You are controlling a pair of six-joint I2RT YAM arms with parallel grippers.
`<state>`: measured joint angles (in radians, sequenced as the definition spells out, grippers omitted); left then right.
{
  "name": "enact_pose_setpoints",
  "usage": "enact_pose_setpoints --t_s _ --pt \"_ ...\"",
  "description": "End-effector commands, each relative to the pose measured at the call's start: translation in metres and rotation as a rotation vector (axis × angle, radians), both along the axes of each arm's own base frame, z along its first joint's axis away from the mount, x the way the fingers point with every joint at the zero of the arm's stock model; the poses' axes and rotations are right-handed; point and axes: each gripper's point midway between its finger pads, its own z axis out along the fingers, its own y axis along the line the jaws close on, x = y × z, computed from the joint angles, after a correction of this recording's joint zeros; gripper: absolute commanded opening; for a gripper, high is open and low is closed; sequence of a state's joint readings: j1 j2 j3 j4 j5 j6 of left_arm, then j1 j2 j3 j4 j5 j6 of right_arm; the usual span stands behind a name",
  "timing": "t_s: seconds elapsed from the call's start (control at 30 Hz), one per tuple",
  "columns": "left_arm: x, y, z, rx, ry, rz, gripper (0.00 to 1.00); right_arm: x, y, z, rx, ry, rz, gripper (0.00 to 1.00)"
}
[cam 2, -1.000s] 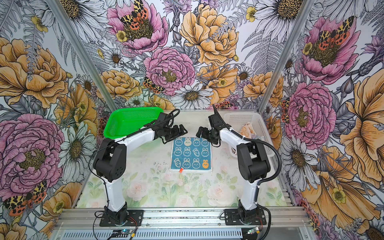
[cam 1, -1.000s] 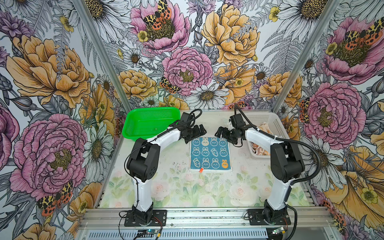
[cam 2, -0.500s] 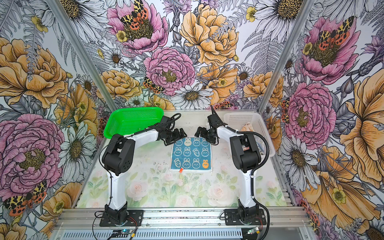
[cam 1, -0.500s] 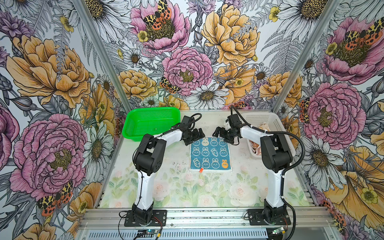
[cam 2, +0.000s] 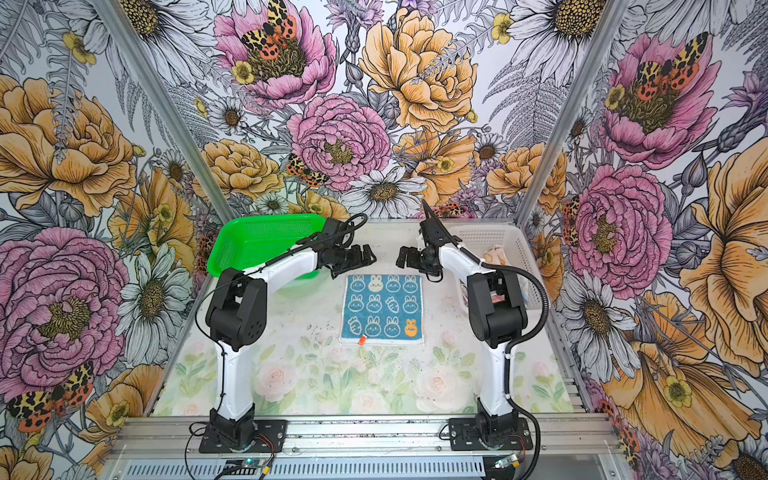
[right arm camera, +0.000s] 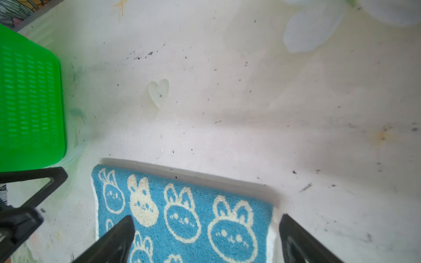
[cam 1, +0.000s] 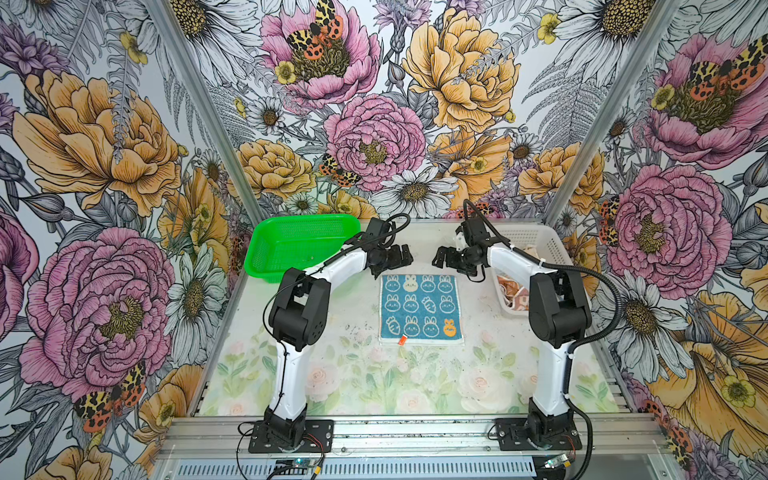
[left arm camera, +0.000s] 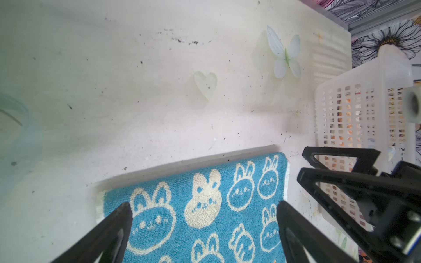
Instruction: Fold and stack the towels
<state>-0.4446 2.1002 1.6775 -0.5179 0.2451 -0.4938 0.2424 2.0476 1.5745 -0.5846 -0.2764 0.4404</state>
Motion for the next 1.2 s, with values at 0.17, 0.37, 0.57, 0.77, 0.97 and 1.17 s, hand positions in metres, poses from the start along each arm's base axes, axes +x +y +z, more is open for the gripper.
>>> enact_pose_setpoints --t_s 0.17,0.37,0.57,0.77,0.97,1.17 --pt "-0.014 0.012 0.005 0.073 -0.004 -0.030 0.99 -0.003 -0.024 -0.019 -0.190 0.018 0.078 0.84" --pt "-0.019 0.014 0.000 0.088 0.005 -0.032 0.99 -0.002 -0.028 -0.032 -0.236 0.034 0.114 0.69" --pt "-0.020 0.016 -0.002 0.097 0.006 -0.031 0.99 -0.002 -0.029 -0.041 -0.249 0.046 0.127 0.50" --pt "-0.023 0.017 -0.005 0.100 0.014 -0.031 0.99 -0.001 -0.025 -0.050 -0.240 0.060 0.141 0.39" --pt "-0.026 0.023 -0.009 0.130 0.025 -0.035 0.99 -0.003 -0.022 -0.057 -0.234 0.077 0.147 0.31" --pt "-0.025 0.037 -0.024 0.222 0.057 -0.054 0.99 -0.005 -0.017 -0.064 -0.242 0.088 0.159 0.15"
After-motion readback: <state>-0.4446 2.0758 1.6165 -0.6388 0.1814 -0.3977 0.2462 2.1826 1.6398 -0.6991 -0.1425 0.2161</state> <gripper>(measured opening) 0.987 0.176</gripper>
